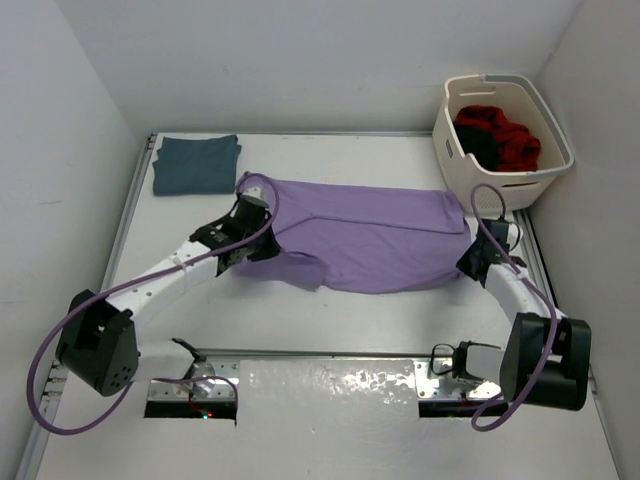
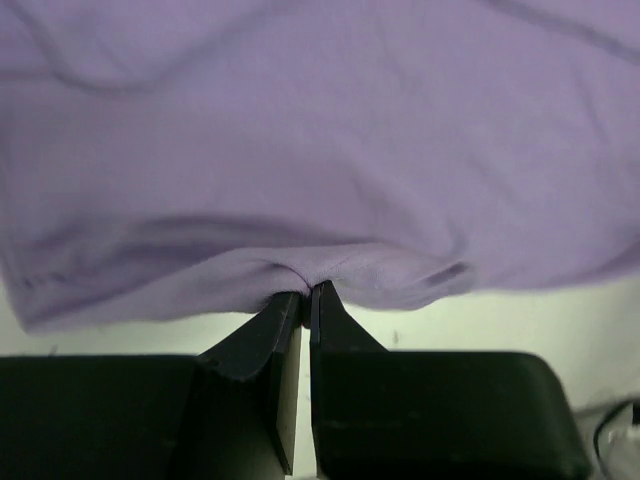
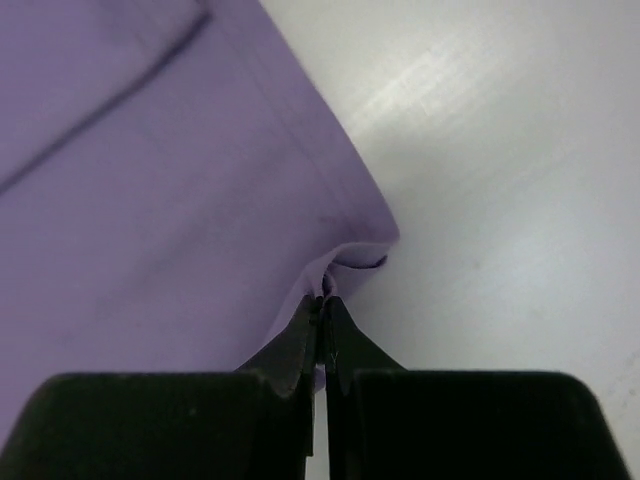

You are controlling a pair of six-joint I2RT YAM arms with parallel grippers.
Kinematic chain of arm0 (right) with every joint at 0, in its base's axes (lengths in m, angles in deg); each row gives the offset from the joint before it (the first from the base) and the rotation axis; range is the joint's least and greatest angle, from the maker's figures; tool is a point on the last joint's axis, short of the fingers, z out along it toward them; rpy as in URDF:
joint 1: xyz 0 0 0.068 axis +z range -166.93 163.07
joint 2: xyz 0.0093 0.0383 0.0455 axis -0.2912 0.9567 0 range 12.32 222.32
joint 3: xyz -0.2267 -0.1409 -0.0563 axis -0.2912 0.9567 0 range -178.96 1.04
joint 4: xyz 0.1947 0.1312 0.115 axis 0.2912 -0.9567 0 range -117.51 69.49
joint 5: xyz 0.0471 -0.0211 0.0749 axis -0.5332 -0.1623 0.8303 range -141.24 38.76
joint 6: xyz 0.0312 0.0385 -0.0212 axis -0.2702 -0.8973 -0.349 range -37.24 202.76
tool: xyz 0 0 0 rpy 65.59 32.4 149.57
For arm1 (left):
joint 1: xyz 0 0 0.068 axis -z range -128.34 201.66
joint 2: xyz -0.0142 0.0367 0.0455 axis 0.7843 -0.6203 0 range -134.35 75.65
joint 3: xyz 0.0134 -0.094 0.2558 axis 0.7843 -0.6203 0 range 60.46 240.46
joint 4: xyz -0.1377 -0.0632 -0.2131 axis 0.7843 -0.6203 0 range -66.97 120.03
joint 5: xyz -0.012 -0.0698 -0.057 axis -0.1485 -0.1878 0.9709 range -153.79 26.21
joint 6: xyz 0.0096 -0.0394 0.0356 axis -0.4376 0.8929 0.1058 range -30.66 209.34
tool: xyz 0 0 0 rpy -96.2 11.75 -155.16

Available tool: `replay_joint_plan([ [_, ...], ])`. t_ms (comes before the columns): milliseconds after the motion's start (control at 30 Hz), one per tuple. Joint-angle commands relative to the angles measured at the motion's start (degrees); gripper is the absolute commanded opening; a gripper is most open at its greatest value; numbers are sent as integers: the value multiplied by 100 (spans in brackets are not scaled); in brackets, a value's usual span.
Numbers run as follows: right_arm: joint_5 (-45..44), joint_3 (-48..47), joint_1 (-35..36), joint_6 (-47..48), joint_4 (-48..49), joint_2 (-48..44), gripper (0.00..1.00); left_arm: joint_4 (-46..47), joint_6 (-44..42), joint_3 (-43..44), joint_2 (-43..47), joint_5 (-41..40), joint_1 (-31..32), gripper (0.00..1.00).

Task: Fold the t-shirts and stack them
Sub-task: Fold the other side of the tshirt into a rectangle

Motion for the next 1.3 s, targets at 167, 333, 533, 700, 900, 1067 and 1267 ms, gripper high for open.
replay_joint_plan([
  [167, 113, -1236, -24, 183, 114, 641, 0, 1208, -652, 683, -467, -614, -814, 0],
  [333, -71, -2018, -24, 271, 79, 1028, 0, 1672, -1187, 1052, -704, -1133, -990, 0],
  [533, -89, -2459, -24, 307, 97, 1573, 0, 2202, -1838, 1560, -1415, -1221, -1113, 0],
  [700, -98, -2757, -24, 298, 141, 2020, 0, 2176, -2190, 2160, -2093, -1256, -1219, 0],
  [900, -229, -3048, -24, 298, 168, 2478, 0, 2035, -2305, 2810, -2937, -1090, -1526, 0],
  [1067, -353, -3197, -24, 280, 211, 2768, 20, 1904, -2410, 3530, -3859, -772, -1729, 0],
  [1267, -282, -3251, -15, 324, 62, 2620, 51, 1200, -2138, 4586, -4766, -799, -1931, 76],
])
